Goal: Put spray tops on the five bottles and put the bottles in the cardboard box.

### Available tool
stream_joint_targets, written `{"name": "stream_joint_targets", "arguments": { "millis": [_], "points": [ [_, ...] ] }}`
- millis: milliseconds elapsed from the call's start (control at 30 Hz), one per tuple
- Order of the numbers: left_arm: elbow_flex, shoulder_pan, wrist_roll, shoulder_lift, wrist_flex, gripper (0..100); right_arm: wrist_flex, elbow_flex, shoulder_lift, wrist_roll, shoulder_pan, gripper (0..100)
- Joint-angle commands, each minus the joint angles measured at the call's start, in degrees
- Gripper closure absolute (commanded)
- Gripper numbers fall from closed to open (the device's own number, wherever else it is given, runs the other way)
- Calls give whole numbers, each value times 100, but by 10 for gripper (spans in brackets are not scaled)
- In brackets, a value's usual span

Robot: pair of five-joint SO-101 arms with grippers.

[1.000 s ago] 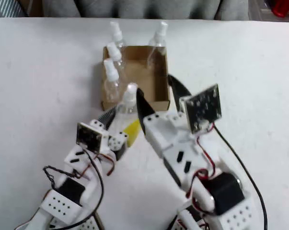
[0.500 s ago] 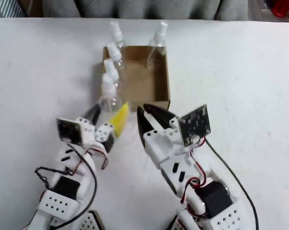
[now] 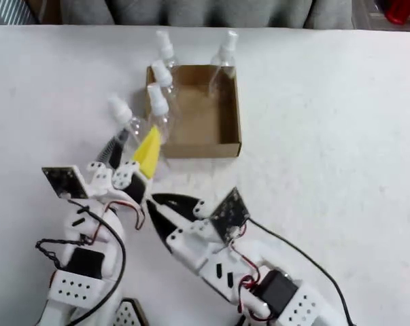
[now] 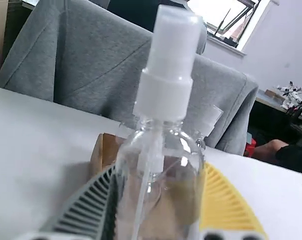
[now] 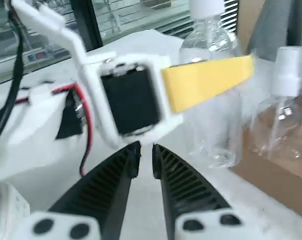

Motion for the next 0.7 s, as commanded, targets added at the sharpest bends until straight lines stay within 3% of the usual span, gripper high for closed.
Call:
{"name": "stream_joint_targets", "arguments": {
  "millis": [0,267,667],
  "points": [
    [-651,4,114,-110,79,980,-233,-9,268,-26,-163,984],
    [-1855,391,70,-127,2295,980,-549,-9,813,-26,-127,984],
    [-1890,435,105,-127,2462,980,-558,-9,822,-26,-48,984]
  ]
}}
